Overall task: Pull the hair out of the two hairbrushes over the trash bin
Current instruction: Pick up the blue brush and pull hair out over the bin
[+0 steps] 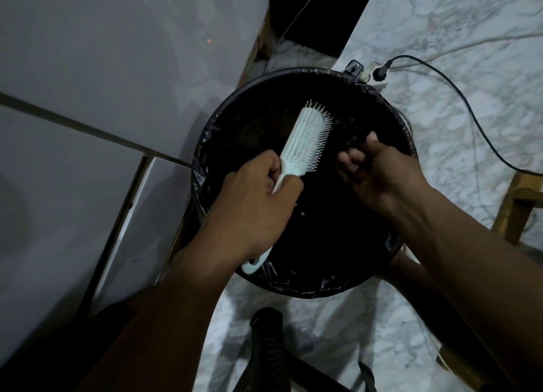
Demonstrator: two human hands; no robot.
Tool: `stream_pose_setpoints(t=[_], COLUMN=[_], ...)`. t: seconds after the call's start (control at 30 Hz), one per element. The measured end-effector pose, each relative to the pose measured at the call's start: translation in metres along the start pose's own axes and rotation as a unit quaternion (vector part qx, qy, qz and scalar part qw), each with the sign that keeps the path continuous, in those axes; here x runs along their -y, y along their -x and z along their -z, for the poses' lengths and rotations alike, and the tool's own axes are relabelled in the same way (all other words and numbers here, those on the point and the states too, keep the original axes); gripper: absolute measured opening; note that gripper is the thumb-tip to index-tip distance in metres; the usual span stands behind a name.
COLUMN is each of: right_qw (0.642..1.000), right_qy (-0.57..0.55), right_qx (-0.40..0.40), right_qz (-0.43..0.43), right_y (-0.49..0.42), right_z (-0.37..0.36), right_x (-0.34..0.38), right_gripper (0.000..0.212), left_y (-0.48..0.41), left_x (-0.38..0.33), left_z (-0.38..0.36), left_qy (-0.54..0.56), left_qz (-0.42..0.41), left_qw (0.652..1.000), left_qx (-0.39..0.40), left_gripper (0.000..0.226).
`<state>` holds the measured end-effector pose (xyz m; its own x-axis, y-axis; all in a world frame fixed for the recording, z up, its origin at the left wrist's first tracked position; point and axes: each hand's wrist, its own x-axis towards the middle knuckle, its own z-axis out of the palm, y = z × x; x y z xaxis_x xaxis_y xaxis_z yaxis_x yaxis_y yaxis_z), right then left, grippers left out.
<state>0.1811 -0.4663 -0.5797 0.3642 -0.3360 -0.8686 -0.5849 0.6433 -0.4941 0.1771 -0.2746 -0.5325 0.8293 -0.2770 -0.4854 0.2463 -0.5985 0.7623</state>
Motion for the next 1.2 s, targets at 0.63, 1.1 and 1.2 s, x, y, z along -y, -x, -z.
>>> stream_pose_setpoints(t=[0.63, 1.1, 1.2], right_qw=[0.971, 0.901, 0.888], right_qy=[0.212, 0.387, 0.404], right_qx=[0.041, -0.091, -0.077], right_qz=[0.101, 0.172, 0.207], right_y=[0.037, 0.010, -0.005], right_z=[-0.026, -0.008, -0.002], right_x=[-0.004, -0.011, -0.018], right_gripper=[0.058, 0.062, 0.029], left_y=[0.005, -0.001, -0.006], left_x=[-0.009, -0.003, 0.001], left_z=[0.006, 0.015, 0.021], left_qy=[0.008, -0.045, -0.036], left_qz=[-0.019, 0.020, 0.040], left_qw=[0.997, 0.998, 0.998], left_qx=[0.081, 0.030, -0.044], left_gripper=[0.028, 0.029, 0.031])
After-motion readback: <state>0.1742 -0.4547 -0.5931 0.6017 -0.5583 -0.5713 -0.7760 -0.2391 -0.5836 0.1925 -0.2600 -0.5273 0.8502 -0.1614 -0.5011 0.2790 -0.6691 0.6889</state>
